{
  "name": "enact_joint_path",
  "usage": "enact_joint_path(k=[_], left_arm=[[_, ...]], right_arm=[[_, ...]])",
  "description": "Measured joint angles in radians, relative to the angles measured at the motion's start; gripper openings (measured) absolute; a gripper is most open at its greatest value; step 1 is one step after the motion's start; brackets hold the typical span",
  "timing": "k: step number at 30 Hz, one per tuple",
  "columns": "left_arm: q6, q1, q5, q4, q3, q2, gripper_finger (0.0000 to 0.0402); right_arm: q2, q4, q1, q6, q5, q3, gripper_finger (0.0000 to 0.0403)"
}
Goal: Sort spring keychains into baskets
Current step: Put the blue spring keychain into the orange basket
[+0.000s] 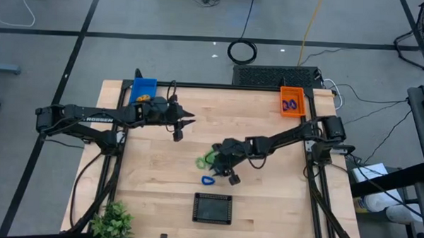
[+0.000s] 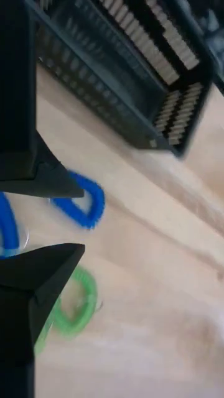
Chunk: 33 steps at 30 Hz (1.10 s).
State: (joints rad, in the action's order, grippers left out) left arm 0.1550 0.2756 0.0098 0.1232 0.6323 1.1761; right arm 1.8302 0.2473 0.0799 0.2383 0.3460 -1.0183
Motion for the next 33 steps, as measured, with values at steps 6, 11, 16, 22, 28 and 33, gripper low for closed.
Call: enact_joint_path(k=[6, 11, 16, 22, 28, 33], left_arm=[[0.019, 0.0, -0.012, 0.021, 0.0, 0.0, 0.0108], [-0.004, 0.0, -0.012, 0.021, 0.0, 0.0, 0.0108], [0.0, 0.0, -0.012, 0.024, 0.0, 0.0, 0.0108], [-0.001, 0.0, -0.012, 0.033, 0.0, 0.0, 0.0108], [-0.002, 0.0, -0.012, 0.039, 0.0, 0.0, 0.0108], [-0.003, 0.0, -0.012, 0.039, 0.0, 0.0, 0.0108]], right_arm=[[-0.006, 0.033, -0.021, -0.135, -0.039, 0.0, 0.0114], [0.051, 0.082, 0.048, -0.117, -0.193, 0.001, 0.0114], [0.118, 0.119, 0.137, -0.093, -0.234, -0.03, 0.0114], [0.161, 0.015, 0.184, -0.079, -0.338, -0.104, 0.0114], [0.191, -0.004, 0.168, -0.101, -0.348, -0.106, 0.0114], [0.194, -0.033, 0.151, -0.12, -0.345, -0.108, 0.0114]])
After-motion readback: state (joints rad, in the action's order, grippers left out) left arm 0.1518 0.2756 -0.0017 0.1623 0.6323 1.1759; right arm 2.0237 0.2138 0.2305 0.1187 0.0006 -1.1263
